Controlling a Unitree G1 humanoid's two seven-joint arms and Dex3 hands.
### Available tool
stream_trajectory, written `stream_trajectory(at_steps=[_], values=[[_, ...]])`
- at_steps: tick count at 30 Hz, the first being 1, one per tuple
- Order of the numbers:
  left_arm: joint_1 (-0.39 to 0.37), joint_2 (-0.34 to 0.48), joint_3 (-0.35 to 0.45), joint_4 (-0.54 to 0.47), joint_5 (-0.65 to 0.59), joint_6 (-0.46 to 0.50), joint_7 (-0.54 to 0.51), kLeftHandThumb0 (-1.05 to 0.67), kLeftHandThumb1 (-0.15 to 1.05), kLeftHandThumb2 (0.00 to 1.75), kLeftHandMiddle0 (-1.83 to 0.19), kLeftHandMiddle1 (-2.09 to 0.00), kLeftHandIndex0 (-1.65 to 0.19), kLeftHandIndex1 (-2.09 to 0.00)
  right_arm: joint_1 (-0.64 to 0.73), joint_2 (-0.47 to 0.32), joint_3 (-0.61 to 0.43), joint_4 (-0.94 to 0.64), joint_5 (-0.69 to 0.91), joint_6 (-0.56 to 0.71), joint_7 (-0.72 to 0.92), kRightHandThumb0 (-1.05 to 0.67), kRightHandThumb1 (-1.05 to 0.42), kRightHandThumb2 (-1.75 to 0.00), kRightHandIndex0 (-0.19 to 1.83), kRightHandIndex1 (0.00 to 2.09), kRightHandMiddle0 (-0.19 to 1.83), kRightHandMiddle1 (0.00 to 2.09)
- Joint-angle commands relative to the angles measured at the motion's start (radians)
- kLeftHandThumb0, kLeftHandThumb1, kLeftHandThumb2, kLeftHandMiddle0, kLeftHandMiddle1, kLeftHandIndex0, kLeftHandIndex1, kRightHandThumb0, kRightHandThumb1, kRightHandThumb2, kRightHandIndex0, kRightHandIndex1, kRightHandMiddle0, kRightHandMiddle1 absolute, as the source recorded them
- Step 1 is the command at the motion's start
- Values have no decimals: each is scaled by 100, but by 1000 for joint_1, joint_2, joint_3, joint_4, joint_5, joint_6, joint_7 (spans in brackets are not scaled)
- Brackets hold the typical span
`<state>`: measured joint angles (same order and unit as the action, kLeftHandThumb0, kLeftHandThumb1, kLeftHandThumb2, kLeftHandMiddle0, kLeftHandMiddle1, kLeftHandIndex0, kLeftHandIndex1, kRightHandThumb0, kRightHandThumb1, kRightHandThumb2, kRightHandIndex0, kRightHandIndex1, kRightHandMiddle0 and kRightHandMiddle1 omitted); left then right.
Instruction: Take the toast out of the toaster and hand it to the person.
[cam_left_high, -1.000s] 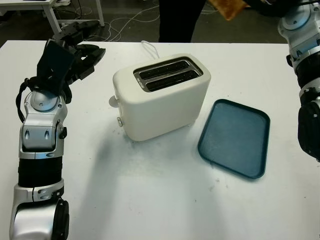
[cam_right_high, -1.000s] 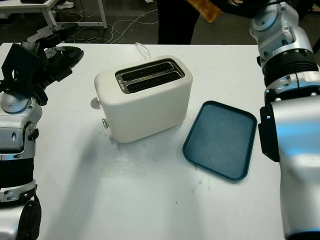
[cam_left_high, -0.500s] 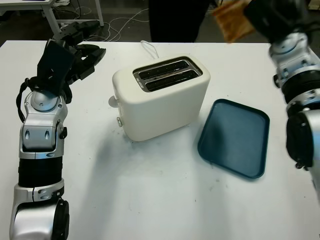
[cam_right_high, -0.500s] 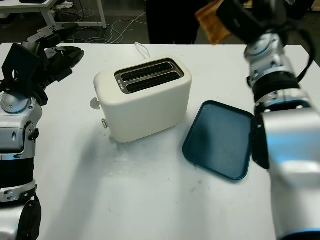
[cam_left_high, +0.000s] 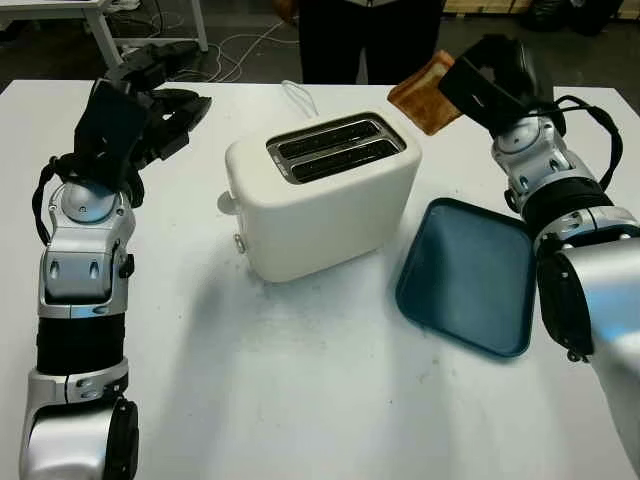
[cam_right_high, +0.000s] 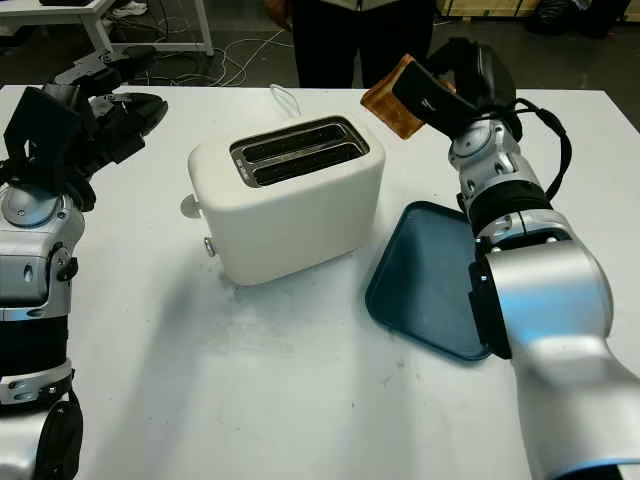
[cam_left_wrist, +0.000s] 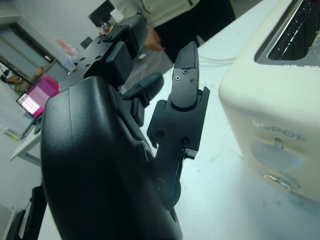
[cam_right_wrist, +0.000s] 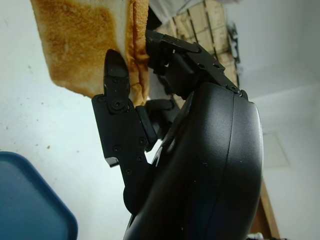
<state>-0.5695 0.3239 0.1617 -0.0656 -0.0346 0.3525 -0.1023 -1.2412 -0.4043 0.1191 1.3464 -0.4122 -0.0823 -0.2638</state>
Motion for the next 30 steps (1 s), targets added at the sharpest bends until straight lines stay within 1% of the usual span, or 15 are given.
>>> stream_trajectory(at_steps=[1,3,7,10,12,13,14,18,20,22,25,26,27,29,30], values=[[11,0,4,-14,-1,-1,4,-23,92,21,-25,-94,-48,-27,10,-1,2,2,1,-3,5,-18,-92,-33,57,175,59,127],[11,-1,4,-17,-1,3,5,-23,92,21,-25,-94,-48,-27,8,-2,2,2,1,-2,3,-18,-92,-33,59,175,60,129],[10,-3,2,-20,2,9,12,-23,92,21,-25,-93,-48,-28,1,-1,7,3,-1,12,0,-19,-92,-31,61,175,64,124],[10,-1,0,-19,4,5,12,-22,92,21,-26,-94,-48,-28,-2,0,1,1,8,11,5,-20,-92,-30,66,175,57,146],[10,-1,1,-19,3,7,12,-22,92,21,-26,-94,-48,-28,-3,1,-5,0,13,7,5,-20,-92,-30,68,175,56,151],[10,-2,2,-20,2,9,13,-23,92,21,-26,-94,-48,-28,-4,2,-10,0,18,9,5,-21,-92,-28,66,175,60,140],[10,-3,2,-21,3,10,14,-23,92,21,-26,-93,-48,-28,-6,3,-17,0,26,9,8,-22,-92,-28,65,175,62,135],[11,-1,1,-19,2,2,11,-23,92,20,-26,-93,-48,-29,-8,1,-27,-1,31,4,21,-25,-92,-27,61,174,63,129],[11,-2,5,-18,-3,5,10,-23,92,20,-26,-93,-47,-29,-7,-1,-27,-1,27,-2,27,-25,-92,-27,60,173,65,122],[11,-1,3,-23,1,12,13,-23,92,20,-26,-93,-48,-29,-9,-1,-26,-2,24,1,21,-27,-92,-27,59,172,66,119],[11,0,2,-25,3,10,12,-23,92,21,-26,-93,-47,-30,-11,1,-34,-3,33,1,31,-27,-92,-29,57,174,61,128],[11,0,3,-25,1,10,12,-23,92,21,-26,-93,-47,-30,-11,0,-36,-4,35,0,33,-26,-92,-29,58,174,55,140],[11,0,2,-24,2,9,12,-23,92,20,-26,-93,-47,-30,-13,0,-36,-3,34,6,34,-25,-92,-30,55,174,54,139],[11,3,1,-22,5,6,11,-24,92,20,-26,-93,-48,-30,-13,0,-40,-3,36,5,36,-27,-92,-30,51,175,58,124],[11,3,0,-21,5,5,11,-24,92,20,-26,-93,-48,-30,-12,0,-40,-3,36,1,35,-27,-92,-29,53,175,60,124]])
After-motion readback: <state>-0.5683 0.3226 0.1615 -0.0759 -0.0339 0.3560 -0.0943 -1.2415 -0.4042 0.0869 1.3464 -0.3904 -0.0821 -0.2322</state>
